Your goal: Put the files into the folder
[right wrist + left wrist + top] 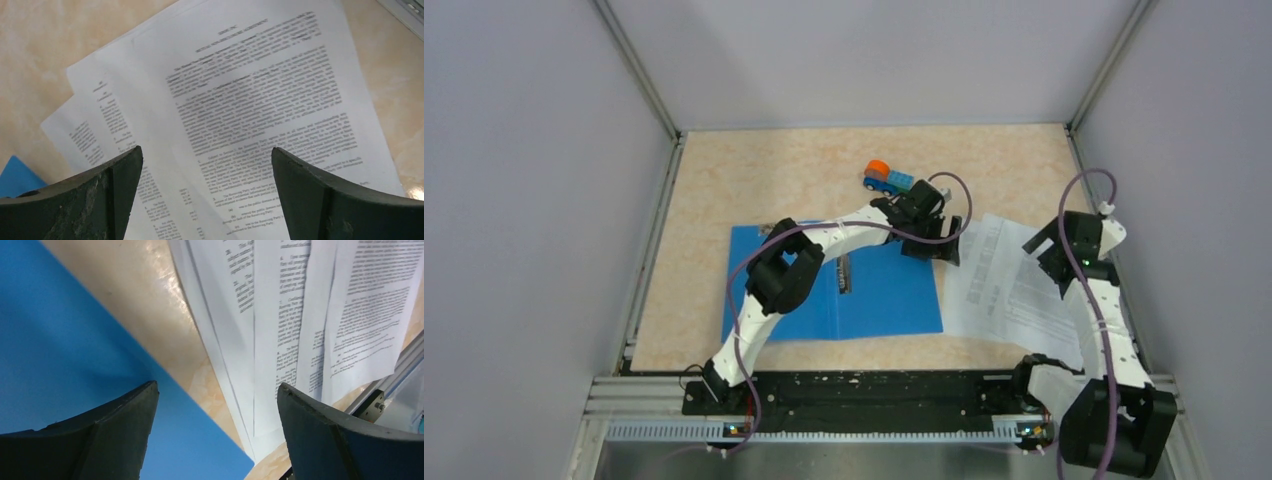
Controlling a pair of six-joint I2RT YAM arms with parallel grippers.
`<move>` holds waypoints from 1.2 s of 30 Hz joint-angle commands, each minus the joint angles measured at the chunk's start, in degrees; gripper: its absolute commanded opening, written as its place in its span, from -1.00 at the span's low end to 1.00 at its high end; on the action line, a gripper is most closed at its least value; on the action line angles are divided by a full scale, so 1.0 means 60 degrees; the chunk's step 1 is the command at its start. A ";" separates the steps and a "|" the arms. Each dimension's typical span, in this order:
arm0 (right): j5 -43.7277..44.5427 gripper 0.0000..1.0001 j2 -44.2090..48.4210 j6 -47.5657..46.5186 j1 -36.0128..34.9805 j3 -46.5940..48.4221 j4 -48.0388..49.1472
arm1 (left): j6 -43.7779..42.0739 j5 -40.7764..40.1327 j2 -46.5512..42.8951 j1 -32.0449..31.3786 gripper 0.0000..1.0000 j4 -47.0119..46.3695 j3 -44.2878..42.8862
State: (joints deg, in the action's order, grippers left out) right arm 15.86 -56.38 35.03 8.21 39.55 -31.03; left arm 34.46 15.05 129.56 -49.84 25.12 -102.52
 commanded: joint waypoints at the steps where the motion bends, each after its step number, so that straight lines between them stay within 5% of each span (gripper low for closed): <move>1: -0.0237 0.97 -0.0037 -0.0138 0.1412 -0.0076 0.0595 | -0.0396 0.0732 0.0341 0.0075 0.87 -0.0834 -0.0338; 11: -0.1393 0.97 -0.0690 -0.0545 0.4765 -0.0918 0.1662 | -0.0367 0.0581 0.0891 0.0063 0.87 -0.0424 -0.1284; 20: -0.2079 0.98 -0.1604 -0.0140 0.6121 -0.1256 0.2329 | -0.0584 -0.0343 0.1748 -0.0047 0.88 0.0487 -0.2414; 29: -0.2575 0.97 -0.2675 -0.0103 0.6154 -0.1510 0.2843 | -0.0612 -0.0911 0.1971 -0.0117 0.88 0.0935 -0.2457; 36: -0.2884 0.97 -0.2877 -0.0391 0.5337 -0.1480 0.2861 | -0.0451 -0.0129 0.2130 -0.0115 0.89 0.0792 -0.2512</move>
State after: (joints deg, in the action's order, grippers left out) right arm 1.85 -71.42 33.45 43.90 31.48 -13.89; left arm 32.18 12.82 139.02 -50.57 27.00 -117.34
